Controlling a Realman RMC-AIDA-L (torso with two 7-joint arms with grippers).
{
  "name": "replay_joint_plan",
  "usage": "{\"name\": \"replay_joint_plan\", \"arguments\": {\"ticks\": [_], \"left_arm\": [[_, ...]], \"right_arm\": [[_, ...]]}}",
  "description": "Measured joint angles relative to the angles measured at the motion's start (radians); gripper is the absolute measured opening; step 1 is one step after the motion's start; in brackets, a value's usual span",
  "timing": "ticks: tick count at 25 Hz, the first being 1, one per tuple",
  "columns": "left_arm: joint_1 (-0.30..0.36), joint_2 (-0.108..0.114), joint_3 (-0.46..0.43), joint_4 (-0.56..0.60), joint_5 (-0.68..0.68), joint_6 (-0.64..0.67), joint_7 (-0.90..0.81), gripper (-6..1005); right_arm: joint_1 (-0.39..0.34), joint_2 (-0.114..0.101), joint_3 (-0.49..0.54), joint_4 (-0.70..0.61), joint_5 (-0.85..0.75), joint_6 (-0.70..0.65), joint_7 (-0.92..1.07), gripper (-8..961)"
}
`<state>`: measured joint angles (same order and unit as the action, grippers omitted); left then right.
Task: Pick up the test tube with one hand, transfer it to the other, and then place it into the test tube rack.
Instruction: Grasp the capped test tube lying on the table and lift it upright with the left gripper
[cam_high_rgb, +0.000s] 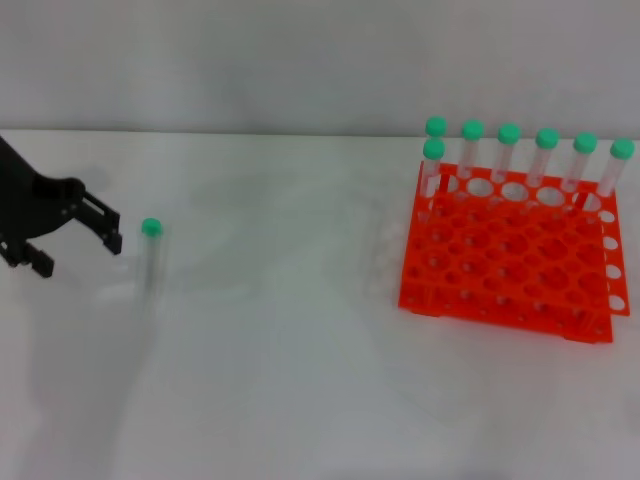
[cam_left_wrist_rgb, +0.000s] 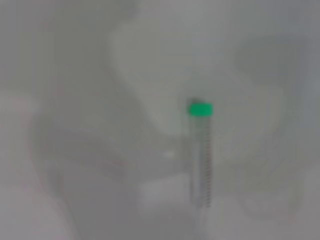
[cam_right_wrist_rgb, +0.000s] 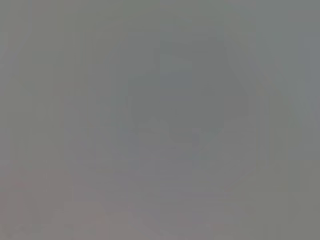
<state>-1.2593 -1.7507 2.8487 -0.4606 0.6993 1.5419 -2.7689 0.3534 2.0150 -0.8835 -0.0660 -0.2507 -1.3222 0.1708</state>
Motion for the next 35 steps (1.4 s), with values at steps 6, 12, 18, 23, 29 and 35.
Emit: {"name": "replay_joint_plan", "arguments": {"ticks": [6,12,18,23,29,35], "left_arm": [[-0.010,-0.035,0.000,0.011,0.066,-0.062,-0.054,875],[0.000,-0.071,0.000,0.036,0.068,-0.158,-0.080,874],[0.018,-0.085,-0.001,0.077,0.078,-0.175,-0.092,874],[0.025,-0.094,-0.002,0.078,0.104,-0.200,-0.099,874],[0.031,-0.122,-0.002,0.078,0.100,-0.274,-0.102,873],[0.040,-0.136,-0.002,0.120,0.095,-0.338,-0.102,837]], "right_arm": [[-0.001,0.000,0.002,0.000,0.001,0.006,-0.001,870],[0.000,-0.002,0.001,-0.004,0.001,0.024,-0.003,870],[0.001,-0.002,0.002,-0.002,0.001,0.031,0.000,870],[0.005,-0.003,0.002,-0.002,0.001,0.042,0.001,871],[0.007,-0.002,0.001,-0.001,0.001,0.052,0.001,871],[0.007,-0.001,0.001,-0.001,0.001,0.053,0.001,870]]}}
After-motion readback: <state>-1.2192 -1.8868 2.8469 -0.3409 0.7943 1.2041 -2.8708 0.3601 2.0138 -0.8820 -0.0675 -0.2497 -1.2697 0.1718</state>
